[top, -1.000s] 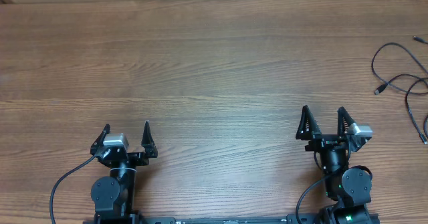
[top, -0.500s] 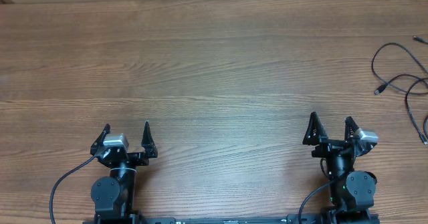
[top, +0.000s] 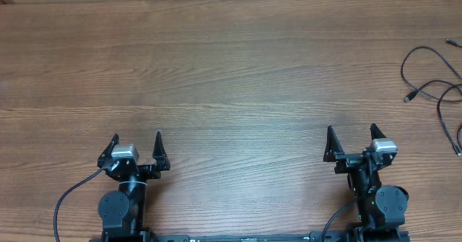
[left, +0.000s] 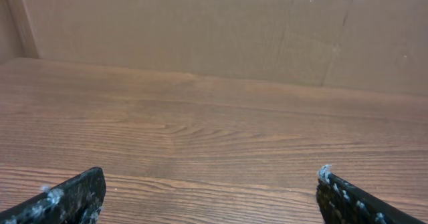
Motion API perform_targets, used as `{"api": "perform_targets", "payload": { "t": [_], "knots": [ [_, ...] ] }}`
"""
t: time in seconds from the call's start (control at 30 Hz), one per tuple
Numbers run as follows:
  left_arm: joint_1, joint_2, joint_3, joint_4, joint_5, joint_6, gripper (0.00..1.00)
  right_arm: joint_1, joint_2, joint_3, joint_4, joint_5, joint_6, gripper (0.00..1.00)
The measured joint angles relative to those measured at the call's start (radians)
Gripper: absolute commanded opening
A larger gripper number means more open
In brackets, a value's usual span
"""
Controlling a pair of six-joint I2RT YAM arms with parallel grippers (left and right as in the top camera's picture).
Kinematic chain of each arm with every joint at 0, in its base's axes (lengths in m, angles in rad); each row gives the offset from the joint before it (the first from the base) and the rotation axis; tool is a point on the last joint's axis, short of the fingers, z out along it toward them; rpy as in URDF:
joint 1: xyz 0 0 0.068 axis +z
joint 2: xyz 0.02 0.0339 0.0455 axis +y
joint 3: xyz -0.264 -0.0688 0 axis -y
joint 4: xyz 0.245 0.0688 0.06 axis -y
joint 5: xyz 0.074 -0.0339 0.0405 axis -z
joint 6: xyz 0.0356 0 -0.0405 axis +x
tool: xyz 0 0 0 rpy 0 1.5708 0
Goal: Untangle cables
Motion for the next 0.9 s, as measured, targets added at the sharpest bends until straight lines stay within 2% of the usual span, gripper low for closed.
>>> {"api": "perform_targets", "payload": {
  "t": [0.3, 0.9],
  "knots": [
    [0.000, 0.000, 0.000, 0.000, 0.000, 0.000, 1.00, 0.000, 0.000, 0.000, -0.005, -0.017, -0.123, 1.00],
    [0.000, 0.000, 0.000, 0.000, 0.000, 0.000, 1.00, 0.000, 0.000, 0.000, -0.005, -0.009, -0.135, 1.00]
  ]
}}
